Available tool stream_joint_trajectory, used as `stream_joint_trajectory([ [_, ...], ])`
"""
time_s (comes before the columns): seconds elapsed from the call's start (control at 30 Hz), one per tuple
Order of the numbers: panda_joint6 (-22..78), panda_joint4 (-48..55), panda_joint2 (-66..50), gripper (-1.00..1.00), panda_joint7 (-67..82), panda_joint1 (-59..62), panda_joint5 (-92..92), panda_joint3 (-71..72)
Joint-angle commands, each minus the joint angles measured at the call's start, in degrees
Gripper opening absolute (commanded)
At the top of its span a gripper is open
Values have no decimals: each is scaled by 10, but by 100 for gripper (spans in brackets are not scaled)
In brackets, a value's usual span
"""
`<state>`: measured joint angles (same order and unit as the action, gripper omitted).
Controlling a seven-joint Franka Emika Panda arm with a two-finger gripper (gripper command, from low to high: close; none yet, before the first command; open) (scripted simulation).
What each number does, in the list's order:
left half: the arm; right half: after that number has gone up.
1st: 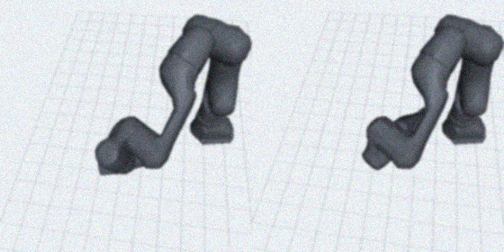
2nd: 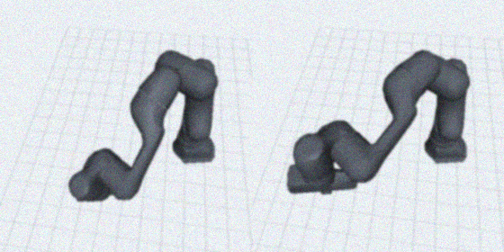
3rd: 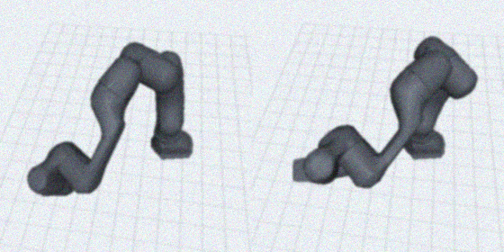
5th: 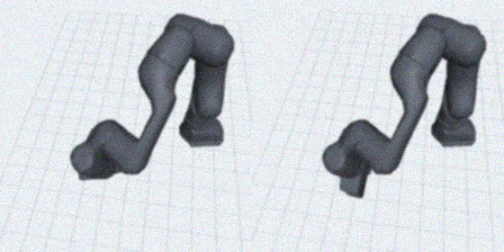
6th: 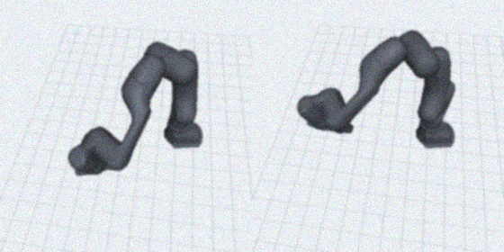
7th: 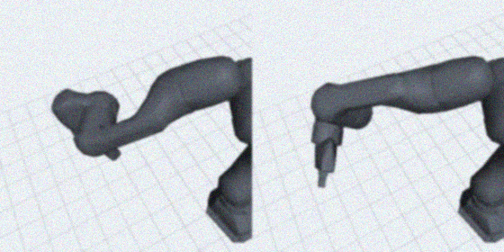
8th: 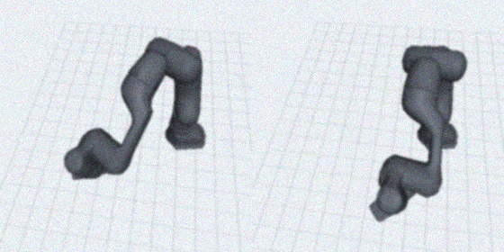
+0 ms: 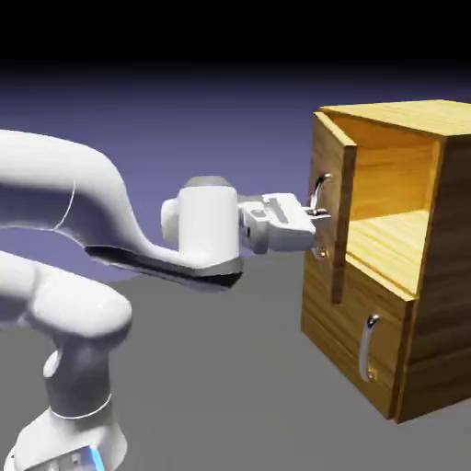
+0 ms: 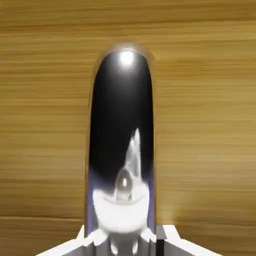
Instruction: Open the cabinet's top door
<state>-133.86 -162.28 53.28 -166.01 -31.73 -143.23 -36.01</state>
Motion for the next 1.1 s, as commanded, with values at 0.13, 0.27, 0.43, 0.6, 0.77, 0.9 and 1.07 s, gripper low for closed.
stream_joint_trajectory([
  [0.13,35,-36,7,-100,0,57,96,104],
  [0.27,54,-55,12,-100,0,98,173,187],
  [0.43,63,-69,19,-100,0,149,268,291],
  [0.6,53,-75,28,-100,0,211,358,394],
  [0.77,21,-77,47,-100,5,286,442,496],
  [0.9,83,-77,53,-100,37,262,542,553],
  [1.07,179,-57,36,-100,60,237,666,638],
])
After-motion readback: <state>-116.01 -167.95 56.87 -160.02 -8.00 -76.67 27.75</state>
